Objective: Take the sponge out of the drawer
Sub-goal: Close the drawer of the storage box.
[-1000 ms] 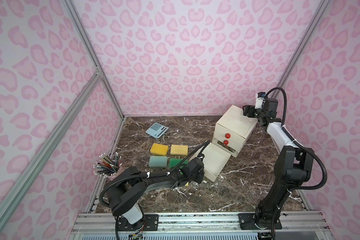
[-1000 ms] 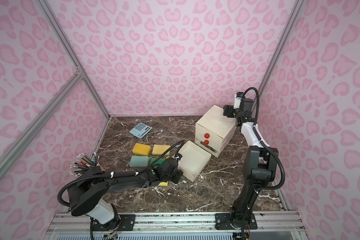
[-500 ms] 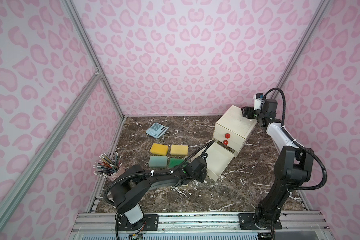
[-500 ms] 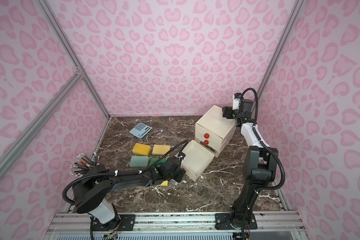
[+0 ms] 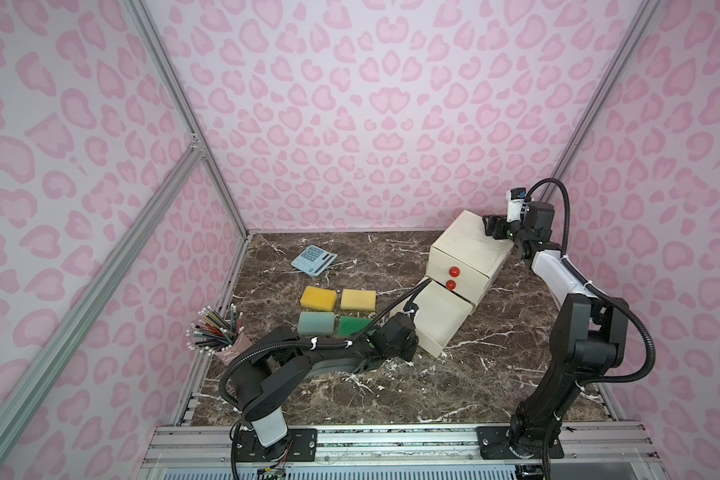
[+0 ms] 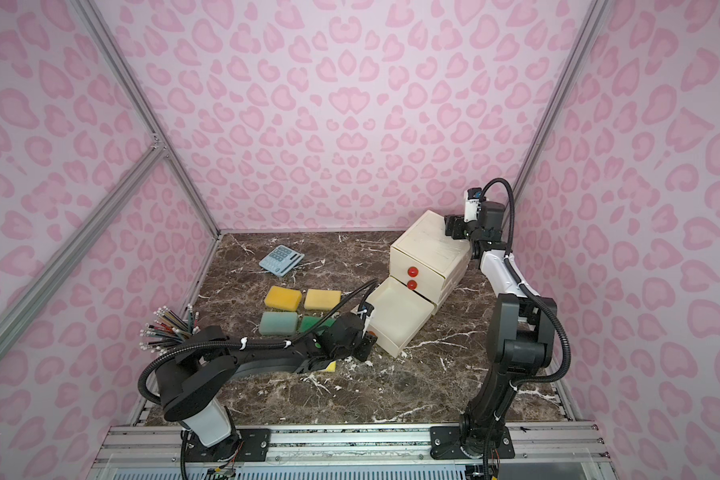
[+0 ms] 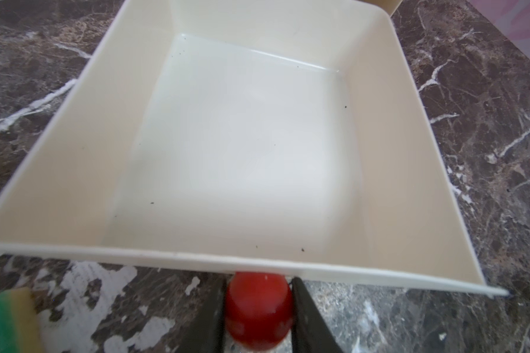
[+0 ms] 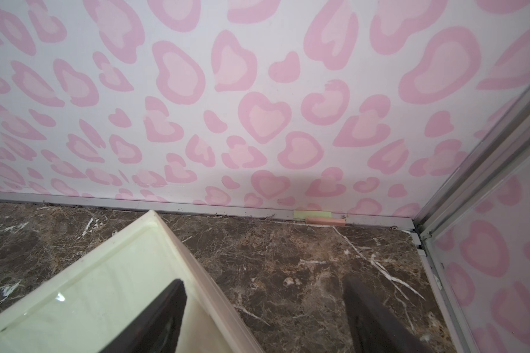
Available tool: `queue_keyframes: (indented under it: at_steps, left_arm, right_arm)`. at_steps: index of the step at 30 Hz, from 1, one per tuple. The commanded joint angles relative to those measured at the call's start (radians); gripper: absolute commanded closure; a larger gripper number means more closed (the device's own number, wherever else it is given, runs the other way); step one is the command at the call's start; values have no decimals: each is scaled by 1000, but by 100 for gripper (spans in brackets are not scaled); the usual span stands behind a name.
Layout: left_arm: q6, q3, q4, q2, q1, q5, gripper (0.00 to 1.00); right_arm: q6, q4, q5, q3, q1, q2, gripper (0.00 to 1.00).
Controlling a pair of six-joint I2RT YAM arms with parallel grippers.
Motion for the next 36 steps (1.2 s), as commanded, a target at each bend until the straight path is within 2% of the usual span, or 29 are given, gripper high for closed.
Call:
queue_keyframes:
  at_steps: [1,13,16,22,29,36]
  left_arm:
    - [6,26,63,29,0,2,95]
    - [52,99,51,172,19,7,97]
    - [51,85,104,191,34,19,96]
    - [67,103,76,196,44,17,97]
    - [107,189,56,231,75,21,97]
    - [116,281,68,290,123,83,95]
  right_arm:
    - [28,-222,-31,-13,12,30,18]
    - [-41,-318,26,-6,44,69,20]
    - [-43,-318,30,-14,48,75,21]
    - [-48,-324,36,-9,50,85,22]
    - [-49,-317,41,-21,62,79,22]
    - [-62,-326,30,-27,79,87,22]
